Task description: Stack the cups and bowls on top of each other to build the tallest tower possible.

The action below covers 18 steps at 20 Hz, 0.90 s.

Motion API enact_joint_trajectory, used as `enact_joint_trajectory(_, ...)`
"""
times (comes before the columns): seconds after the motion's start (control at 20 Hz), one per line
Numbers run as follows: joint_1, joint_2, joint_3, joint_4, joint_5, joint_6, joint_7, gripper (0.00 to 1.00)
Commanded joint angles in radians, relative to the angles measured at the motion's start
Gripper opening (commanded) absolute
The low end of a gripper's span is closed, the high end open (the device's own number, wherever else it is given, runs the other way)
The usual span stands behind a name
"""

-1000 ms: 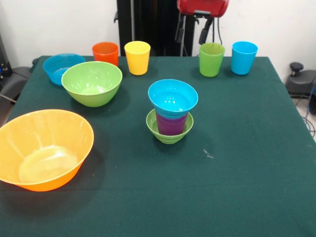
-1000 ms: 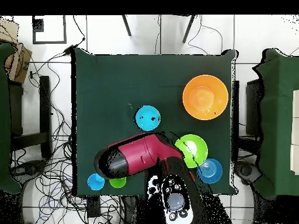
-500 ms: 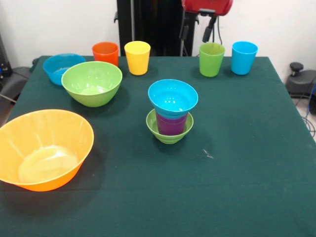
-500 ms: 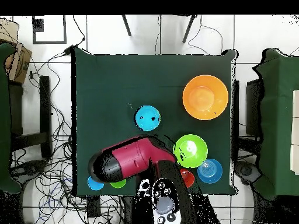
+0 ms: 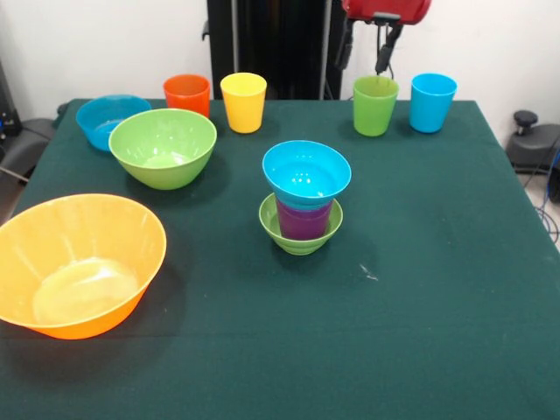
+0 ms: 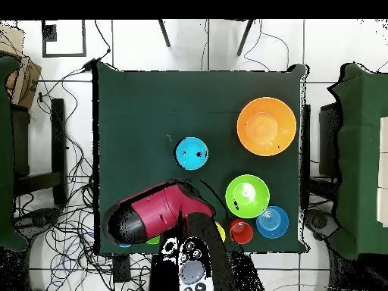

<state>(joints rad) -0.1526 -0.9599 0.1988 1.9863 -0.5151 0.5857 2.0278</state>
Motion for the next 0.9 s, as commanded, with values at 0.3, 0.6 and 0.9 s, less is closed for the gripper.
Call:
enact_joint_trajectory(0.3, 0.045, 0.093, -0.078, 0.013, -0.045, -0.13, 0.135, 1.0)
enact_joint_trajectory(0.6, 0.055, 0.129, -0.097, -0.002, -0.043, -0.172, 0.119, 1.0)
enact_joint_trajectory(0.9, 0.12, 0.176, -0.145, -0.012, -0.036, -0.22, 0.167, 1.0)
